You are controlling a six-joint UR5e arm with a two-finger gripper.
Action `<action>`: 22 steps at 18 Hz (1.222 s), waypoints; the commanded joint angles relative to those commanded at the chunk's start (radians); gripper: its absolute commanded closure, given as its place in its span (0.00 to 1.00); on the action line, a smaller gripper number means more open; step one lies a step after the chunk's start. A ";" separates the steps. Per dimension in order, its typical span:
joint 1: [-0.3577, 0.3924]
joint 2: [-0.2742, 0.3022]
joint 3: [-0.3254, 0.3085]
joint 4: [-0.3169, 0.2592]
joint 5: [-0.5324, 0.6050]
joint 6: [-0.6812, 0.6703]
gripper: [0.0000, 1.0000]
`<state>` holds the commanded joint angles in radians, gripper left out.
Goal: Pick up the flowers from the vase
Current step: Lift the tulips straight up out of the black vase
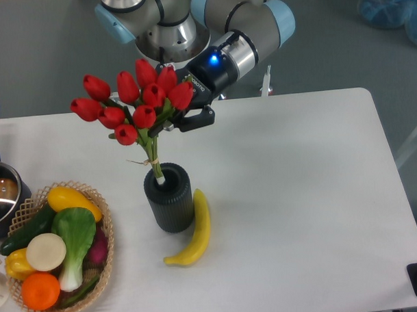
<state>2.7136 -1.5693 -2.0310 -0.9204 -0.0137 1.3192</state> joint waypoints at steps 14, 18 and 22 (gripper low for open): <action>0.126 0.026 0.035 -0.002 -0.028 -0.090 0.62; 0.215 -0.023 0.049 0.000 -0.022 -0.080 0.62; 0.288 -0.055 0.077 0.000 -0.019 -0.089 0.62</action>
<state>3.0018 -1.6244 -1.9543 -0.9204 -0.0322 1.2303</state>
